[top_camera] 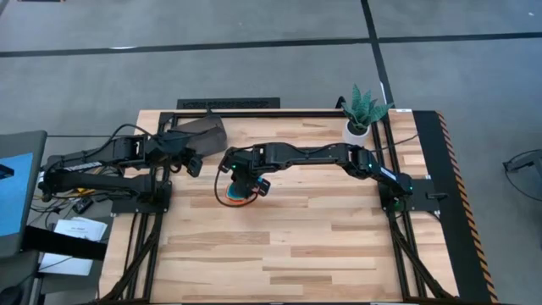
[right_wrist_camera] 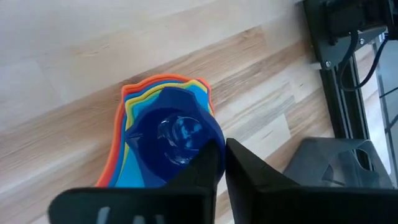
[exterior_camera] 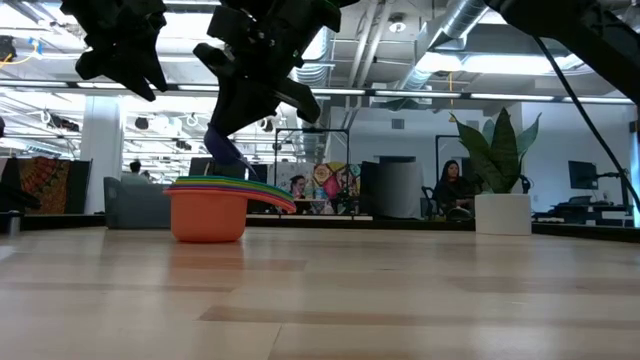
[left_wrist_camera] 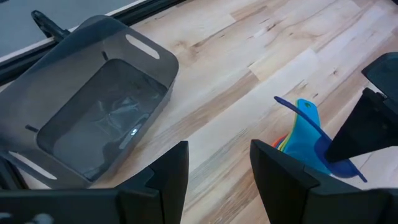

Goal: Nest measuring cups in basket
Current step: Stack the dark blue measuring cup on top of the light blue measuring cup

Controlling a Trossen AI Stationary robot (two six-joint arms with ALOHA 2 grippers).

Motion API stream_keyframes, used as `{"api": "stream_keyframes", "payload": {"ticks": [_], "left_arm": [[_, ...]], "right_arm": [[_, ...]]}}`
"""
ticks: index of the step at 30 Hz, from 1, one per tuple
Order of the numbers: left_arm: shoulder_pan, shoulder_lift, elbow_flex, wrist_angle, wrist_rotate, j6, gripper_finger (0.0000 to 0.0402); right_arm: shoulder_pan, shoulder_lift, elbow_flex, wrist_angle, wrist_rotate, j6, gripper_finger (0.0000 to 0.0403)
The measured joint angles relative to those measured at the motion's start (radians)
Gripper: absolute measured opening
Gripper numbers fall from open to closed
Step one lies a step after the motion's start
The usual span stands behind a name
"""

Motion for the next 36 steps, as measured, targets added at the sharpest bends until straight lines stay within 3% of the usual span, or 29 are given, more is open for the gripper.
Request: {"api": "stream_keyframes", "payload": {"ticks": [13,16,20,26,32,36], "left_arm": [[0.000,0.000,0.000,0.000,0.000,0.011,0.0160],[0.000,0.000,0.000,0.000,-0.001,0.010,0.0160],[0.000,0.000,0.000,0.000,-0.001,0.004,0.0160],[0.000,0.000,0.000,0.000,-0.027,-0.041,0.0160],[-0.001,0.030,-0.069,0.176,0.002,-0.131,0.0160],[-0.002,0.119,-0.131,0.350,0.090,-0.134,0.0160]], "right_arm": [[-0.011,0.000,0.000,0.005,0.008,0.058,0.0105],[-0.018,0.000,0.000,0.054,0.088,0.150,0.0113],[-0.049,-0.007,0.020,0.139,0.263,0.458,0.0113],[-0.164,-0.008,0.043,0.105,-0.015,0.828,0.0077],[-0.255,0.008,0.042,0.069,-0.061,1.010,0.0012],[-0.311,-0.028,0.042,0.048,-0.071,1.100,0.0012]]}}
